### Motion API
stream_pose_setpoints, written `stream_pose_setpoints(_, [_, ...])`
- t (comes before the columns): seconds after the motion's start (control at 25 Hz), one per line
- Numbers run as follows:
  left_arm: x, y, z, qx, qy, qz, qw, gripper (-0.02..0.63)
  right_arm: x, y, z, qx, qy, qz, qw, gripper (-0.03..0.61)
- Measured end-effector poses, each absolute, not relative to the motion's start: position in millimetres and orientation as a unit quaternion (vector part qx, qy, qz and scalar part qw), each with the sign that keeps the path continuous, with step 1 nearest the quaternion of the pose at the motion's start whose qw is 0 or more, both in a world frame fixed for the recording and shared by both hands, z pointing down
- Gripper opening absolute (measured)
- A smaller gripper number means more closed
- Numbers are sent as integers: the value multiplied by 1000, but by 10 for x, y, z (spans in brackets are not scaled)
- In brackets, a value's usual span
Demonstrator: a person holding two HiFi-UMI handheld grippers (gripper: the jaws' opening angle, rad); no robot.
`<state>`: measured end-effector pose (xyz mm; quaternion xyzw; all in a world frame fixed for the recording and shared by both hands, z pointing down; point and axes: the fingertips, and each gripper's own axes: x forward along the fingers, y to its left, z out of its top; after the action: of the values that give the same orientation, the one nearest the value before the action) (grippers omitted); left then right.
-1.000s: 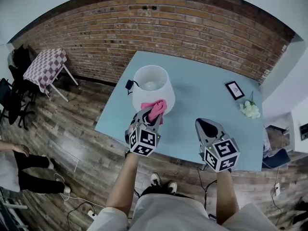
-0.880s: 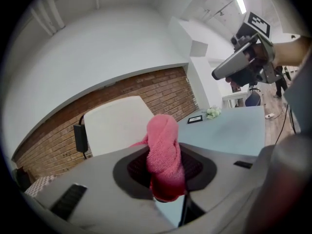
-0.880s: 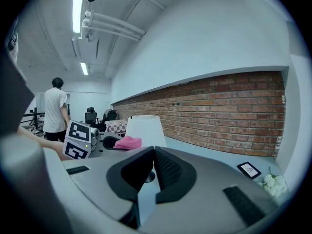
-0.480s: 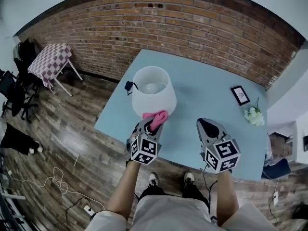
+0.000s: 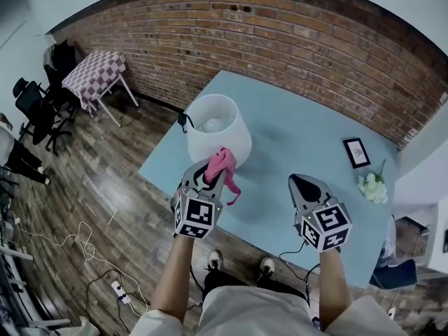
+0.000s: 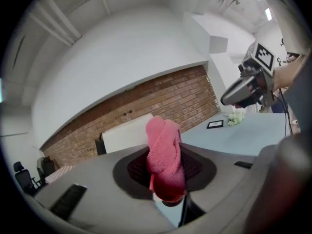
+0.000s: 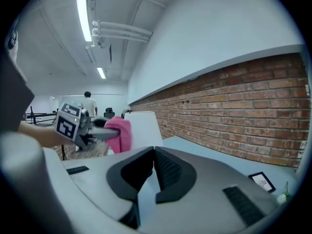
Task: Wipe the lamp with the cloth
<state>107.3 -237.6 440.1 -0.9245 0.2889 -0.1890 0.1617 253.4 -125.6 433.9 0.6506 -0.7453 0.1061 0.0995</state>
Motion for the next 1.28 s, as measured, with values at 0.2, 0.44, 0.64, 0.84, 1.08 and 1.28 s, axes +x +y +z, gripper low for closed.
stream_pose_setpoints(0.2, [1223, -2545, 3620, -904, 334, -155, 218, 138, 2632, -1251, 4392, 628, -766, 103, 95, 25])
stream_pose_setpoints(0.44, [1397, -2643, 3649, -882, 348, -195, 250, 138, 2638, -1178, 4465, 610, -780, 103, 92, 26])
stream_pose_setpoints(0.64, [1544, -2574, 3950, -874, 345, -231, 252, 138, 2774, -1087, 4581, 605, -782, 112, 95, 25])
stream_pose_setpoints(0.84, [1616, -2533, 4286, -874, 345, -254, 230, 138, 2930, -1027, 4665, 608, -779, 117, 97, 26])
stream_pose_setpoints(1.08, [1685, -2478, 4649, -873, 346, -275, 208, 138, 2983, -970, 4779, 607, -778, 127, 97, 25])
stream_pose_setpoints(1.28, [1774, -2456, 4855, -873, 343, -288, 194, 138, 2987, -950, 4846, 603, -780, 132, 102, 25])
